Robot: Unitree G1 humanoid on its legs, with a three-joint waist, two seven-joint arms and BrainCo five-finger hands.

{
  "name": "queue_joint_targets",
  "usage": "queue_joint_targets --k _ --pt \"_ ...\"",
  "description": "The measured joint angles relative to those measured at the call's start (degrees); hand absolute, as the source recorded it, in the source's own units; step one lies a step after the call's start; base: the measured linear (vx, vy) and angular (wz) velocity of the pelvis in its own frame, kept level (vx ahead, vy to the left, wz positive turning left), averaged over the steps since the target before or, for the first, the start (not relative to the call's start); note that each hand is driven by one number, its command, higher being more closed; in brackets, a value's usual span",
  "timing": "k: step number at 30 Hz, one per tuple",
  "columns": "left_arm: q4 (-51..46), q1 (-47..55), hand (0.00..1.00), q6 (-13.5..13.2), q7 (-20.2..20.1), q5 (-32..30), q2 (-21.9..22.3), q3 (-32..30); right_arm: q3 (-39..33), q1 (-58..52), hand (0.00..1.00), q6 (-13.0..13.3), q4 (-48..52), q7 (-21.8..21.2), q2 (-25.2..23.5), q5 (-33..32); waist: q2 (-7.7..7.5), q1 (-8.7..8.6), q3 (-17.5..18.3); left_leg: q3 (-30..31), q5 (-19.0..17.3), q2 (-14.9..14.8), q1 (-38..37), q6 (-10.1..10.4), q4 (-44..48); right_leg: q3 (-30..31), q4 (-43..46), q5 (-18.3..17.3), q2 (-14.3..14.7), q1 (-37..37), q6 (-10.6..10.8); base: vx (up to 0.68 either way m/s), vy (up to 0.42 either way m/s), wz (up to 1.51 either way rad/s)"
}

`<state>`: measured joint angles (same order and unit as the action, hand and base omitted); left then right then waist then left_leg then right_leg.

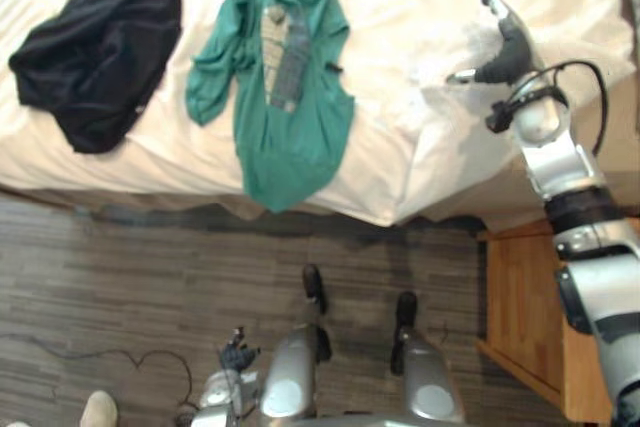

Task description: Tidy the bed and pick cloth on bed and put in laundry

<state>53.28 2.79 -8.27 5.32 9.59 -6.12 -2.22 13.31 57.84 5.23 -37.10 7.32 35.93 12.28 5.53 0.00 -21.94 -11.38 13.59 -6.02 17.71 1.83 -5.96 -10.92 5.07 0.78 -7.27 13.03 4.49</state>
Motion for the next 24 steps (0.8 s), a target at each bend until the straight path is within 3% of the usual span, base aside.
queue_joint_targets --k 4,5,10,17,22,24 --pt "-1.0 -0.6 0.00 -0.5 0.0 1.1 -0.1 1.6 0.2 2.7 0.00 0.2 -3.8 0.0 0.1 0.7 1.13 -0.01 -1.3 0.3 0.5 0.0 1.9 -0.2 0.0 0.0 0.9 0.0 0.0 2.2 0.0 -0.01 0.002 0.01" --pt "-1.1 -1.0 0.00 -0.7 -0.1 1.2 0.0 2.2 0.3 3.7 1.00 0.6 -6.4 -0.1 0.3 1.4 1.68 0.02 -1.7 0.4 0.7 0.0 2.5 0.0 0.0 -0.1 1.3 0.0 -0.1 2.9 0.0 -0.03 0.010 0.04" --pt "-1.2 -2.1 0.00 -1.1 -0.2 2.1 -0.2 4.0 1.4 7.2 1.00 1.5 -15.9 -0.8 1.3 3.8 2.77 0.42 -2.8 0.5 0.7 0.0 3.5 0.1 0.0 0.0 2.2 0.0 -0.2 4.4 0.0 0.00 0.000 0.00" --pt "-1.0 -2.9 0.00 -1.0 -0.4 1.9 -1.0 5.3 0.7 7.1 1.00 1.7 -17.8 -3.9 3.0 8.7 2.83 0.71 -2.9 0.4 0.5 0.5 2.5 0.3 0.3 0.0 3.3 -0.5 -0.9 3.8 0.5 0.00 0.006 0.03" --pt "-0.9 -2.8 0.00 -0.8 -0.4 0.6 -0.7 5.3 -4.1 -3.9 1.00 0.9 -8.1 -3.8 2.5 8.0 2.44 0.40 -2.8 0.1 0.2 1.1 -0.8 0.8 0.2 0.0 3.5 -1.8 -1.6 0.5 0.8 0.03 -0.006 0.04" --pt "-0.7 -2.8 0.00 -0.4 -0.4 -0.8 -0.7 5.0 -7.5 -11.3 1.00 1.0 -1.7 -3.2 0.0 5.4 1.42 -0.50 -2.3 -0.1 0.1 1.2 -1.7 0.9 0.3 0.2 3.5 -2.0 -1.6 -0.3 1.0 0.06 -0.026 -0.04"
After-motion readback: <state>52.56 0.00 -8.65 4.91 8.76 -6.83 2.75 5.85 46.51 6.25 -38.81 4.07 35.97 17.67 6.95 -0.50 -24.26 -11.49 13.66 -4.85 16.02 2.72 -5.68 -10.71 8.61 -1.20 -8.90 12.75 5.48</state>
